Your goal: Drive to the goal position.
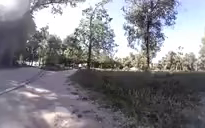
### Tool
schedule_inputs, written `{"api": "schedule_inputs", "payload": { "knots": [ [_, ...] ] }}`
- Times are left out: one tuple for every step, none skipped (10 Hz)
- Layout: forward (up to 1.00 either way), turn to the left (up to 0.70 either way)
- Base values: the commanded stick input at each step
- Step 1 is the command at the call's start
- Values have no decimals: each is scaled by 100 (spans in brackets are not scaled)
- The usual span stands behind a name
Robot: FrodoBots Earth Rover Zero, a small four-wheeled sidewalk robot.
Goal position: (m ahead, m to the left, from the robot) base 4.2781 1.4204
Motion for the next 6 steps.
{"api": "schedule_inputs", "payload": {
  "knots": [
    [0, 70],
    [0, 70],
    [0, 70],
    [0, 70],
    [0, 70],
    [0, 70]
  ]
}}
